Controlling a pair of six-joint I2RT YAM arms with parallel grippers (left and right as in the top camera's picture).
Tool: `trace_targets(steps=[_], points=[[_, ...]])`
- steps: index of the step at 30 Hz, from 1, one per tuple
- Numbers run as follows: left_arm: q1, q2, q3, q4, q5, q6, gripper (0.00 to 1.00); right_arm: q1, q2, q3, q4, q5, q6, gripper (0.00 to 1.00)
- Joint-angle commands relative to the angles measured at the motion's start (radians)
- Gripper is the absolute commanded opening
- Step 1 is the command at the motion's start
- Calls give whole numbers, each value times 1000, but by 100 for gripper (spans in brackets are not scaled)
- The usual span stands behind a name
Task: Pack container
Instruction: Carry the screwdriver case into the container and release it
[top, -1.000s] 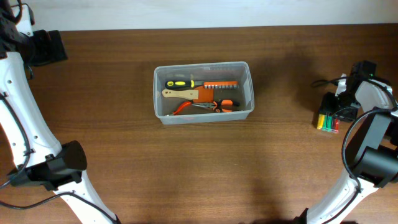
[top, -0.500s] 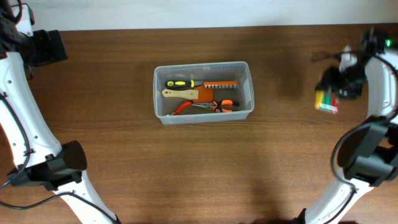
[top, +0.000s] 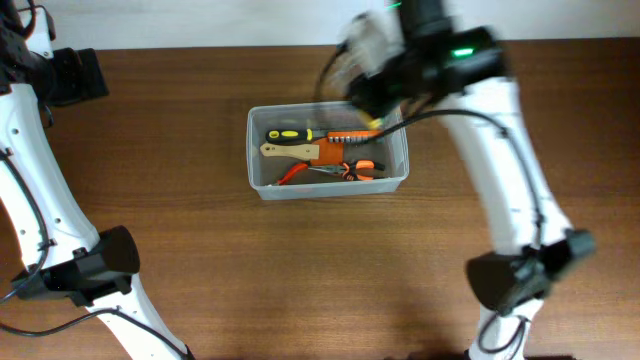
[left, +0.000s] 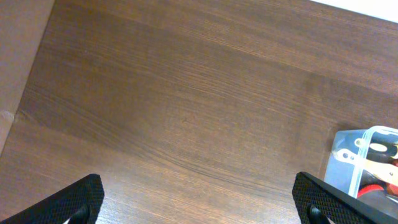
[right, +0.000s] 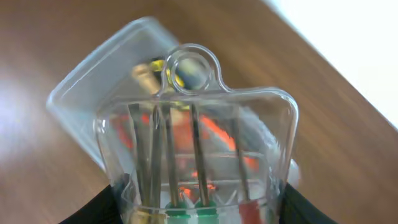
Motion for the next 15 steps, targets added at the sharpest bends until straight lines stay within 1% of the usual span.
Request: trace_targets(steps=[1,5,6,8,9,10,11,12,14,15], points=[[3,-11,4,0,11,-10,99,74,122,-29,1,-7,-285,4],[3,-11,4,0,11,-10,99,127,253,-39,-6,-8,-402,5],[3,-11,4,0,11,-10,99,134,289,-39,-6,-5,-407,4],[3,-11,4,0,11,-10,99,139,339,-39,-5,-5,-406,6],[3,-11,4,0,11,-10,99,139,361,-39,-6,-5,-406,11],[3,-11,4,0,11,-10,99,139,372,-39,-6,-4,-406,20],[3,-11,4,0,11,-10,99,137,380,-39,-7,-4,-406,30],[3,-11,4,0,11,-10,99,136,380,-39,-7,-4,-402,43],[3,-11,4,0,11,-10,99,134,374,-27,-11,5,-382,53],[3,-11,4,0,11,-10,99,132,367,-19,-14,20,-363,59]])
